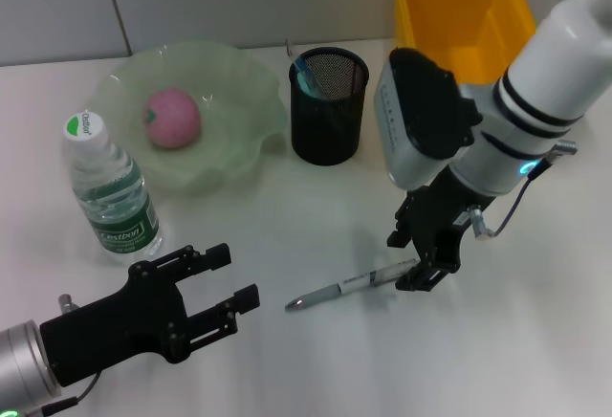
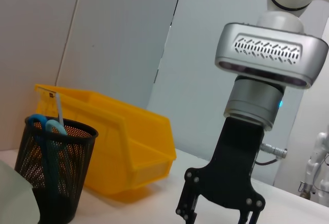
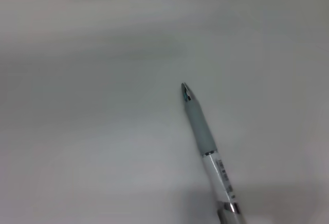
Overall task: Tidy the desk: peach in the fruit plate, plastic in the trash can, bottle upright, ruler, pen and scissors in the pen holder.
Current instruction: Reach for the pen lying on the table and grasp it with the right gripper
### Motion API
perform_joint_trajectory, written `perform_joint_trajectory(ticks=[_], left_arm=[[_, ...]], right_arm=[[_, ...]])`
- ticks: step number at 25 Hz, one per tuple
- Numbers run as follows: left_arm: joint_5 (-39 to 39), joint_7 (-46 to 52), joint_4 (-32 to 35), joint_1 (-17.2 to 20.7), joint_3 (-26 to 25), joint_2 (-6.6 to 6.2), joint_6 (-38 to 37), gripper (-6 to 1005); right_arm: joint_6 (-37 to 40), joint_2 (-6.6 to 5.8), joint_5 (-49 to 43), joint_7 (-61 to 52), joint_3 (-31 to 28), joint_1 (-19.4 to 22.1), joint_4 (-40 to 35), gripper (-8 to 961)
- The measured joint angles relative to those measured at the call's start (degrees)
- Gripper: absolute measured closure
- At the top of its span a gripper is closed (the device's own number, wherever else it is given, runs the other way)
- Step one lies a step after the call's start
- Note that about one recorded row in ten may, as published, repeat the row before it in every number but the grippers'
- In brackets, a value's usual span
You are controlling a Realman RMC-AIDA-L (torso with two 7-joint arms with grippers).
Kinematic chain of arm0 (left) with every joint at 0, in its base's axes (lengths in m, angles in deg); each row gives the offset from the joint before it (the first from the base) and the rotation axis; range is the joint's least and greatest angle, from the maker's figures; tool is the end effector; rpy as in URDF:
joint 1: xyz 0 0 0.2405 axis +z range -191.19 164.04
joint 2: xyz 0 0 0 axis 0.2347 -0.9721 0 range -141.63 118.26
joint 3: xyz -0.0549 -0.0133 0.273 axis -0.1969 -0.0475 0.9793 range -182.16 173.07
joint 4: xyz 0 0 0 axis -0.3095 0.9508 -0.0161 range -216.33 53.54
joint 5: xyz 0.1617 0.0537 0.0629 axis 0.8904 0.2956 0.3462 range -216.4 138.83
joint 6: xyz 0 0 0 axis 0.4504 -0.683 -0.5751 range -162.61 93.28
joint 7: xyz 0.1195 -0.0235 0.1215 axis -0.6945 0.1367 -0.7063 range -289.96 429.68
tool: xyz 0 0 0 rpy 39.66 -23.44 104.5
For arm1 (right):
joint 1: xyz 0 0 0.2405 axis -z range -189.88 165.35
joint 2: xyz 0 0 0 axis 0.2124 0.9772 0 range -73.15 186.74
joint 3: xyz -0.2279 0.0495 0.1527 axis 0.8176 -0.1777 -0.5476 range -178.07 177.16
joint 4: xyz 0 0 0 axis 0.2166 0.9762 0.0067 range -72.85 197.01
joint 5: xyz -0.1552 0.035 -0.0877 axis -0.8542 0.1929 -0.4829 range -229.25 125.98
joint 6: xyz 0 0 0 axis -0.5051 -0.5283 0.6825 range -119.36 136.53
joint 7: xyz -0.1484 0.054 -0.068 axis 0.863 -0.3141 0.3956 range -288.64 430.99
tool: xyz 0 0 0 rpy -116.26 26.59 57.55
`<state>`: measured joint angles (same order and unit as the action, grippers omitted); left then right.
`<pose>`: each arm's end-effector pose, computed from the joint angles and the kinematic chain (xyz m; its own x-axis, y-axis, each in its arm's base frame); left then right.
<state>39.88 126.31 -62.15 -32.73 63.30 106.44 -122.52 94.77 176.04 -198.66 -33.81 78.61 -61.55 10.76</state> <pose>-0.2677 0.2523 -0.0759 0.6637 0.2939 0.6878 0.4764 -0.8750 -0.0858 0.2071 0.3593 -0.0795 0.8826 -0.0185 0.4698 -0.0190 -0.9998 -0.0038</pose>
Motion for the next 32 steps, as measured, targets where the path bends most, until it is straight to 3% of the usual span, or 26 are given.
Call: perform_joint_trajectory(ticks=[5,10,32], left_arm=[[0.00,0.05,0.00,0.00,0.00,0.00,-0.01,334],[0.00,0.06,-0.01,0.00,0.00,0.07,0.02,333],[-0.31,0.07,0.00,0.00,0.00,0.17,-0.08,334]], right_arm=[[-0.96,0.06,0.06,-0.01,0.96,-0.57,1.23,389],[-3.15,0.14,0.13,-0.01,3.24,-0.66,2.03,479],[-5.77,0.29,0.34,0.01,7.15,-1.57,3.38,603]])
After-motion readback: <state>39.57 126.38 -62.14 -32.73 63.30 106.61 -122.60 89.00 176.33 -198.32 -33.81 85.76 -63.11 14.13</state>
